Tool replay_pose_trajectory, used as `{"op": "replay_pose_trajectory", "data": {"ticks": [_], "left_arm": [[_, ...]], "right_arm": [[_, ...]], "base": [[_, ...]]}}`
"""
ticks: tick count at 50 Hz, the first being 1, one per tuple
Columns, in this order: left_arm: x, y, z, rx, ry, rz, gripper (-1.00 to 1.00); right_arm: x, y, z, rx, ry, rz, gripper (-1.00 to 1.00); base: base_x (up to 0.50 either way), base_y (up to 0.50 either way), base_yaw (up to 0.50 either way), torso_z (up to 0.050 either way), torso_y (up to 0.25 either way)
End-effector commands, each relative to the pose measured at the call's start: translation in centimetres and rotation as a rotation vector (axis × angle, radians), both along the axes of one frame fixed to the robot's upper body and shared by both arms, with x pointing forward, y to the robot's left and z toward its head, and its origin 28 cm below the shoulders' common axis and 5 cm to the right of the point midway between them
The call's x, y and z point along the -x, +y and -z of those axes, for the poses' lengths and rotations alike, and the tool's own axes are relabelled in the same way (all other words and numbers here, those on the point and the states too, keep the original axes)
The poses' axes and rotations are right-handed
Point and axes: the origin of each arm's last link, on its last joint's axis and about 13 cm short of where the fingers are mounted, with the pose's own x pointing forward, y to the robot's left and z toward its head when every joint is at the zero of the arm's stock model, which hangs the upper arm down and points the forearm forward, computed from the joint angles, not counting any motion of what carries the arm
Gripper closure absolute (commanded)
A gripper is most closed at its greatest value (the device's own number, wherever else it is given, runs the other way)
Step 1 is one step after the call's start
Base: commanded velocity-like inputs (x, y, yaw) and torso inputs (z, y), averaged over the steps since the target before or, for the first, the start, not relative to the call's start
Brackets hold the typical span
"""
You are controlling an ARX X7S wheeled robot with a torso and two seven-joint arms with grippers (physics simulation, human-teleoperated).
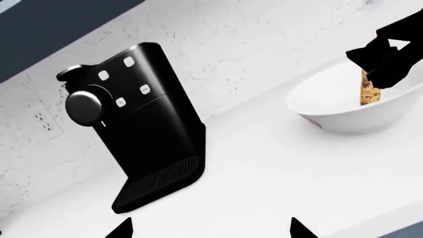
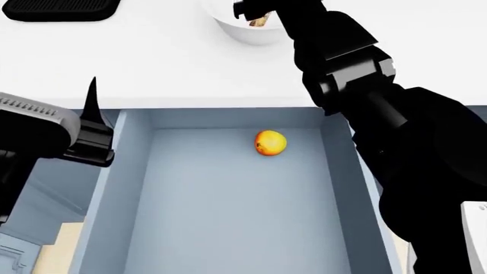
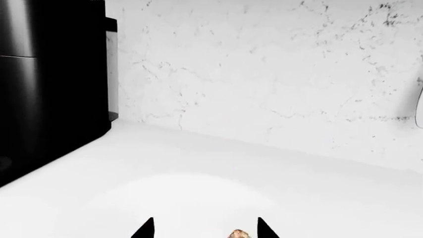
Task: Place the bar in the bowl and close the drawer.
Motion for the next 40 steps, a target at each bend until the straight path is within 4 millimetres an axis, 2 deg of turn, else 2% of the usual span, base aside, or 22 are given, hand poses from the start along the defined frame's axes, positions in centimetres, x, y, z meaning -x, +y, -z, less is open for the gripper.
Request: {"op": "replay_pose_trajectory", "data": {"ticks": [1, 24, 40], "left_arm": [[-0.08, -0.03, -0.18, 0.000, -0.005, -0.002, -1.00], [0.25, 0.04, -0.17, 0.006, -0.009, 0.002, -1.00], [0.03, -0.18, -0.21, 0.002, -0.012, 0.029, -1.00]], "right_arm": [[-0.02, -0.03, 0.17, 0.005, 0.010, 0.000, -1.00], [-0.10, -0.21, 0.36, 0.008, 0.001, 0.009, -1.00], [-0.09, -0.32, 0.07, 0.013, -0.005, 0.010, -1.00]], "base": [[0.00, 0.00, 0.00, 0.000, 0.000], [0.00, 0.00, 0.00, 0.000, 0.003], [0.00, 0.00, 0.00, 0.000, 0.242]]}}
